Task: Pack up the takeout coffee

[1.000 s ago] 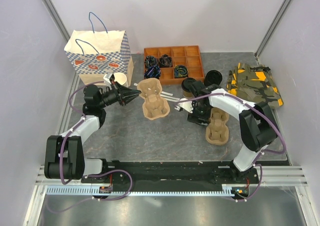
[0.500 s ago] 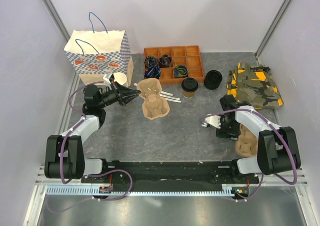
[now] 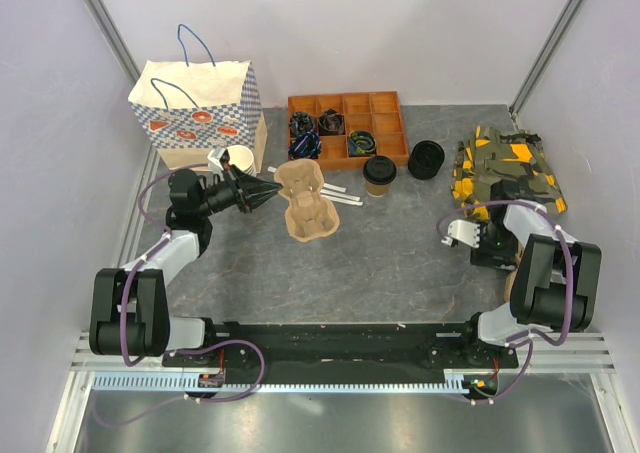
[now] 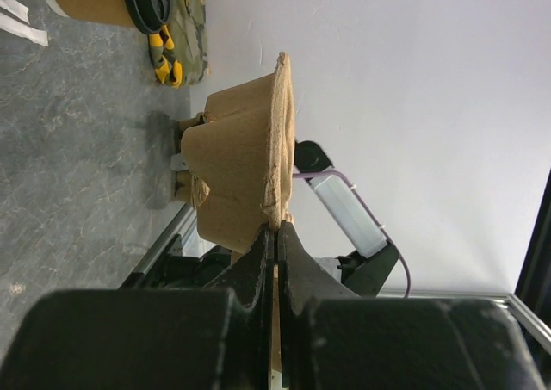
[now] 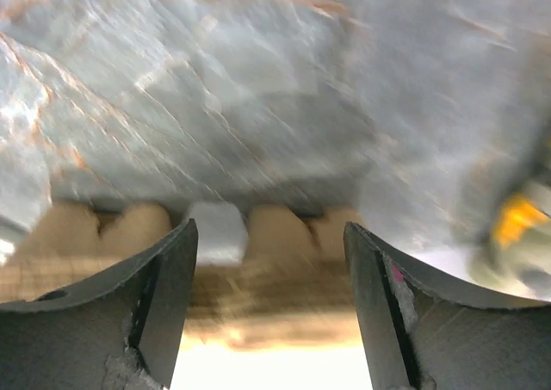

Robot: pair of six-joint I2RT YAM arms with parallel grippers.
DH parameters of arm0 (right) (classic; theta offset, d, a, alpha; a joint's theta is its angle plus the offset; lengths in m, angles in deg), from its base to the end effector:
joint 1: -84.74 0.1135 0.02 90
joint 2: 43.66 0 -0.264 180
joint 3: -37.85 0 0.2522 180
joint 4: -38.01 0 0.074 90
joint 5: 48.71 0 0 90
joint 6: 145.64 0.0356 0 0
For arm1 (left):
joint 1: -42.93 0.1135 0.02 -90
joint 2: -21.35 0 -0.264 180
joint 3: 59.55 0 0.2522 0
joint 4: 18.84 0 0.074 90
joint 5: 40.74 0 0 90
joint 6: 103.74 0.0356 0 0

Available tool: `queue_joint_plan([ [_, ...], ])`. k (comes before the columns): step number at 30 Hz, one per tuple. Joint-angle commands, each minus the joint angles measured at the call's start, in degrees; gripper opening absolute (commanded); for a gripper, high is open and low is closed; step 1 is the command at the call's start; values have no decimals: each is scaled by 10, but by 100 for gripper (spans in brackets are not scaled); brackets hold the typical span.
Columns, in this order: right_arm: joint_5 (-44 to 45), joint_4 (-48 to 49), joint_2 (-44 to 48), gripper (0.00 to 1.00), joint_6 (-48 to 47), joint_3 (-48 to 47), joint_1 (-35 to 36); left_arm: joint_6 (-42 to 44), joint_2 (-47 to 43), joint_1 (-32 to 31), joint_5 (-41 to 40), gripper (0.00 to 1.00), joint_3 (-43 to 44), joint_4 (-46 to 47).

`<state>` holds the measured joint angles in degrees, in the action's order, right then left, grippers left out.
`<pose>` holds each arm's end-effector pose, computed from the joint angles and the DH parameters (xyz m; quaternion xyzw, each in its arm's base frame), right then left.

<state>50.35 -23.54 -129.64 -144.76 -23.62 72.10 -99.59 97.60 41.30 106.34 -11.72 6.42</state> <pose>0.2315 -0.0577 0.1633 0.6145 -0.7842 0.0764 0.0396 0.2713 -0.0376 0.2448 -0.1842 0.6936 -0.6682 0.1963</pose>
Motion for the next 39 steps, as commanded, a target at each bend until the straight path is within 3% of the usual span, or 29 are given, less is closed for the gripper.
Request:
queue_joint_plan([
  [1,-75,-102,27,77,17,-116,9,47,0,-9,20,2,10,-3],
  [5,-196,-207,36,78,147,-258,49,106,-6,-21,58,2,35,-60],
  [9,-354,-283,12,78,342,-458,96,185,-17,-36,103,2,49,-112],
  [11,-394,-288,2,79,407,-535,142,206,-38,-40,121,2,43,-121],
  [16,-459,-214,-22,79,607,-604,249,373,-78,-67,141,2,84,-292],
  [20,-474,-188,-48,76,660,-623,359,484,-102,-103,138,2,108,-377],
  [26,-454,-152,-46,69,666,-579,479,524,-131,-154,126,2,98,-387],
  [33,-439,-152,-59,62,655,-565,521,484,-153,-158,109,2,72,-339],
  [39,-440,-149,-41,62,651,-526,523,432,-158,-158,102,2,44,-271],
])
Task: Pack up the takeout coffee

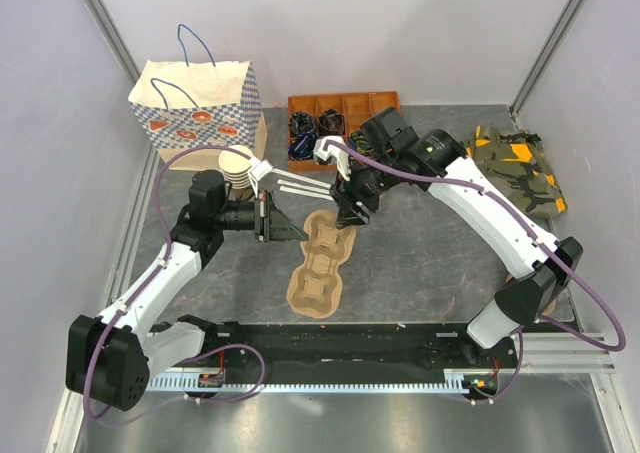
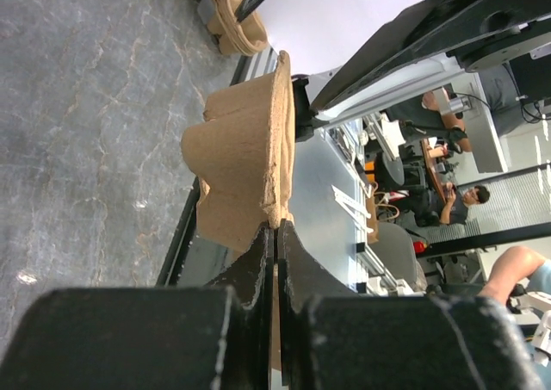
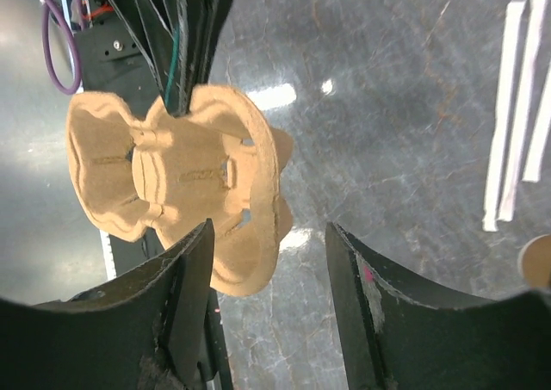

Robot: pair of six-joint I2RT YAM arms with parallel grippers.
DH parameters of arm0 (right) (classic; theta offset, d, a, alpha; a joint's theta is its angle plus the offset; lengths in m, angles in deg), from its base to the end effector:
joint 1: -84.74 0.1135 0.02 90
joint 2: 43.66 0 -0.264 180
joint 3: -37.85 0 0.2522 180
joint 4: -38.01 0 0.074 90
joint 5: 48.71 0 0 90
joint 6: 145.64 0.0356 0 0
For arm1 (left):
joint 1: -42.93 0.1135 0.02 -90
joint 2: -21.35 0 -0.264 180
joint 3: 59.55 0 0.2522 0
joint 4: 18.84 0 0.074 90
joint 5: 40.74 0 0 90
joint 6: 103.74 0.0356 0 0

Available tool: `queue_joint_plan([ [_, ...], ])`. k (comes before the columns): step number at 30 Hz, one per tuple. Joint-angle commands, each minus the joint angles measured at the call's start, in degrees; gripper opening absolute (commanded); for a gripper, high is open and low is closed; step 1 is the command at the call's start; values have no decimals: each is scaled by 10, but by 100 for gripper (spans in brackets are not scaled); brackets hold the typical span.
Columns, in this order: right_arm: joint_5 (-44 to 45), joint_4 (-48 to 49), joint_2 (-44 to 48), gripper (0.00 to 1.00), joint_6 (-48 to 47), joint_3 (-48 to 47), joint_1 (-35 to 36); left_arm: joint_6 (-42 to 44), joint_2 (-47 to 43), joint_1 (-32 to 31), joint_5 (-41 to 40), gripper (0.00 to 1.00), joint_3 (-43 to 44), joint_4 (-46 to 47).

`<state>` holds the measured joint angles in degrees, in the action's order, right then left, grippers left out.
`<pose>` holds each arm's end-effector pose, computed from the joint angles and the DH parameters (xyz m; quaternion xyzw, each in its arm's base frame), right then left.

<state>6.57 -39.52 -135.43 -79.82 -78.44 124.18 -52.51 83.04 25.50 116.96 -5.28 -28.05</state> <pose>0.2341 0.2188 0.3996 -0.5575 0.7193 0.3207 0.2625 0.2084 -0.0999 0.2883 0.2037 0.7161 -0.6277 0.2273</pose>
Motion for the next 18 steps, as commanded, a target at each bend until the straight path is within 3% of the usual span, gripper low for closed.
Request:
queue_joint_plan([
  [1,-1,13,22,62,3,34,3,-54,-15,1,-7,2,-25,85],
  [12,-9,18,5,45,7,16,9,-70,-20,0,-7,2,-27,104],
  [18,-7,19,4,23,6,12,17,-97,-18,0,-9,2,-37,128],
])
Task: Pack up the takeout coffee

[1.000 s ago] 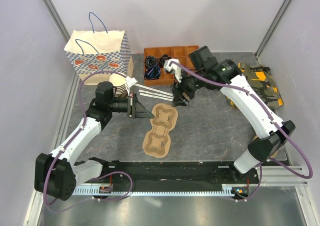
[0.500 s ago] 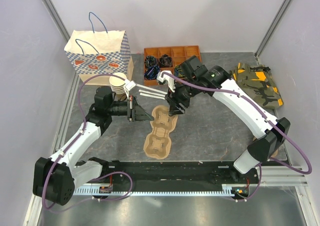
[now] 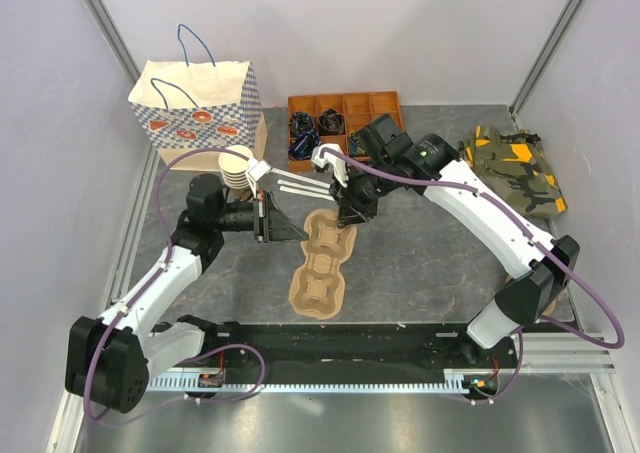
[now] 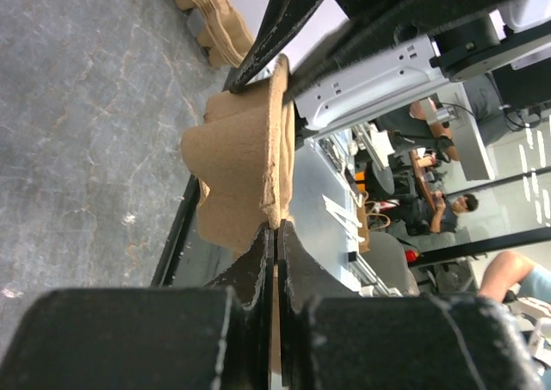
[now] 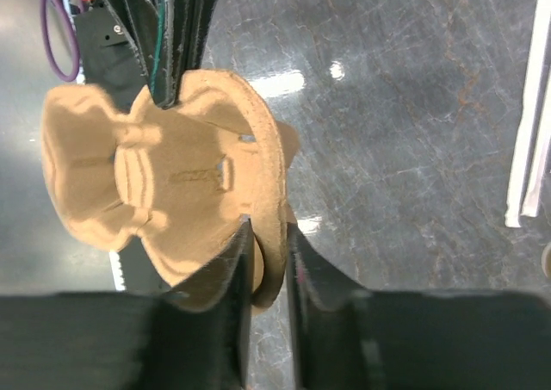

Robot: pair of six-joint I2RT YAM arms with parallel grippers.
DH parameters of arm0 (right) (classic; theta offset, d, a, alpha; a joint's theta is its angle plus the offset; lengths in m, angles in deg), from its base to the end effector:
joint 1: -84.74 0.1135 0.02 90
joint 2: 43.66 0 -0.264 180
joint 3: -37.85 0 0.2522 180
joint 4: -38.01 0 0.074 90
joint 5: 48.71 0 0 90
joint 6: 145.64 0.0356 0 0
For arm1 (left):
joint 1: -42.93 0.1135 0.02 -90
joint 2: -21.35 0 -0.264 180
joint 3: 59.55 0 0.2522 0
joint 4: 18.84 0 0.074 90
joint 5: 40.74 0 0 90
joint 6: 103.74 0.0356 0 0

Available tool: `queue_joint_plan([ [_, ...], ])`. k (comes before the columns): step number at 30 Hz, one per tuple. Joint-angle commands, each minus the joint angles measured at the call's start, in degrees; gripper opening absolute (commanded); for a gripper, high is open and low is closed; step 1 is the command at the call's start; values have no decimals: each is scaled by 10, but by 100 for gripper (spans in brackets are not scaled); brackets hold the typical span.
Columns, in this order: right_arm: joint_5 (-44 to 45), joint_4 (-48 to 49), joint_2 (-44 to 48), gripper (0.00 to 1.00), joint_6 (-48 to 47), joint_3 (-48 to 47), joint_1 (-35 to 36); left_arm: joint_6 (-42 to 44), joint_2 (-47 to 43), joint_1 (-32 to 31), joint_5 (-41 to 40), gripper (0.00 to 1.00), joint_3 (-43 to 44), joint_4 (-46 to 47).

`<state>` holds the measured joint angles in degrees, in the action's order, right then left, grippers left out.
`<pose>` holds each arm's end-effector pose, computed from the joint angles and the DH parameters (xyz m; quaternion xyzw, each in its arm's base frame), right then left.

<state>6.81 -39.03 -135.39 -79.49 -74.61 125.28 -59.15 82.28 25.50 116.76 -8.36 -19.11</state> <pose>0.2310 0.2241 0.3807 -0.5597 0.7278 0.3208 0.2327 0.2063 -0.0993 0.2863 0.1925 0.7044 -0.6418 0.2342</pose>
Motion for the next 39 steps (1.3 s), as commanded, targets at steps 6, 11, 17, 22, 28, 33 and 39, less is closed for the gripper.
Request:
queue_joint_plan([
  [6,4,15,6,0,6,-34,8,-28,-15,0,-9,10,-3,22],
  [11,31,14,25,0,-4,-22,7,16,-13,48,24,60,75,-57],
  [17,44,22,68,0,2,30,-9,83,45,225,95,75,267,-185],
  [22,33,29,86,0,12,57,-45,-6,110,425,5,88,378,-98],
  [28,29,34,85,0,20,60,-52,48,201,506,-195,88,533,-131],
  [33,28,33,84,0,22,63,-52,126,222,506,-370,84,546,-164],
  [39,29,36,86,0,21,72,-54,236,249,504,-384,78,551,-188],
])
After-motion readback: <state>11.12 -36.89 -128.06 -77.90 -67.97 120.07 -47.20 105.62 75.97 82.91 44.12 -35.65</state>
